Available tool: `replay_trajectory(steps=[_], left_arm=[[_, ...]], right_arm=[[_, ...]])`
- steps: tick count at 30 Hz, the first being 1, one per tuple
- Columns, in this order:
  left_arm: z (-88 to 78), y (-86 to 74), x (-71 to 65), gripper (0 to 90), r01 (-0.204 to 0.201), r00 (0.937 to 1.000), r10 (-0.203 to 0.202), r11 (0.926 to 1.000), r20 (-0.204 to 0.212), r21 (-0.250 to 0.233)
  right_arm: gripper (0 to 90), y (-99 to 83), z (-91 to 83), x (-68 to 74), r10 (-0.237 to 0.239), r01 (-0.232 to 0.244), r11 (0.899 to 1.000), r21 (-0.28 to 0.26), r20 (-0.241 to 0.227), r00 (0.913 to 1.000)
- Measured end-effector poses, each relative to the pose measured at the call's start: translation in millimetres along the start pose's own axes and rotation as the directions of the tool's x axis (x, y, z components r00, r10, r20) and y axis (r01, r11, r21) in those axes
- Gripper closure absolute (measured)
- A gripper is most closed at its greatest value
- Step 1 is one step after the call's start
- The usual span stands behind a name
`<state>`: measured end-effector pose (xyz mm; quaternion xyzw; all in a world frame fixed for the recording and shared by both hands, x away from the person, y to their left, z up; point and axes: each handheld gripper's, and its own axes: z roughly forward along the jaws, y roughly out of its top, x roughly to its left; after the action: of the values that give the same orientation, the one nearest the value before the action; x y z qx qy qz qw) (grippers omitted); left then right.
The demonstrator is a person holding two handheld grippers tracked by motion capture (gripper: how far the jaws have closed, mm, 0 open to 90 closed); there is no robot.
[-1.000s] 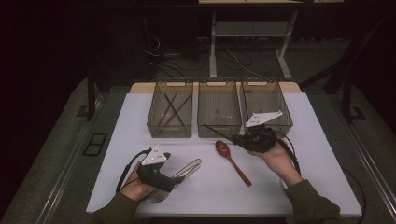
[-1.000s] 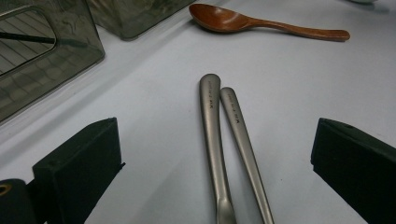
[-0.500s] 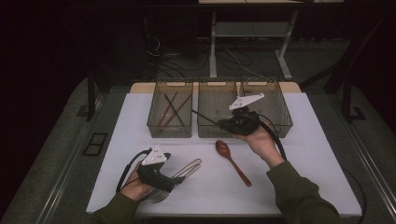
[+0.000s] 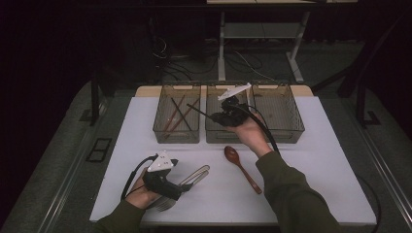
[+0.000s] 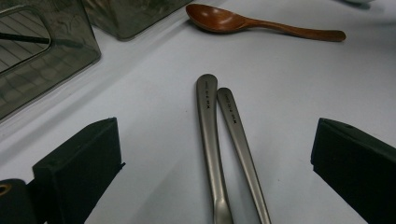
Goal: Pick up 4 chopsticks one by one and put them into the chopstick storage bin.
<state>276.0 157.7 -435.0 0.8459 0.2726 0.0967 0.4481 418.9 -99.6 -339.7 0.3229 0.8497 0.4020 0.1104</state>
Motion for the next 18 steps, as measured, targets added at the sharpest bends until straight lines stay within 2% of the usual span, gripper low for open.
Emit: replay_trajectory(steps=[5, 18], left_arm=[[-0.4, 0.0, 0.8, 0.7, -0.015, 0.9999, 0.015, 0.9998, 0.0, 0.013], [-0.5, 0.0, 0.4, 0.7, -0.005, 1.0, 0.005, 1.0, 0.0, 0.001]], right_arm=[[85.8, 15.0, 17.1, 2.2, 0.003, -0.003, 1.0, 0.018, 0.005, 1.0], [85.7, 43.7, 71.0, 6.3, 0.032, -0.035, 0.997, 0.065, 0.042, 0.9986]])
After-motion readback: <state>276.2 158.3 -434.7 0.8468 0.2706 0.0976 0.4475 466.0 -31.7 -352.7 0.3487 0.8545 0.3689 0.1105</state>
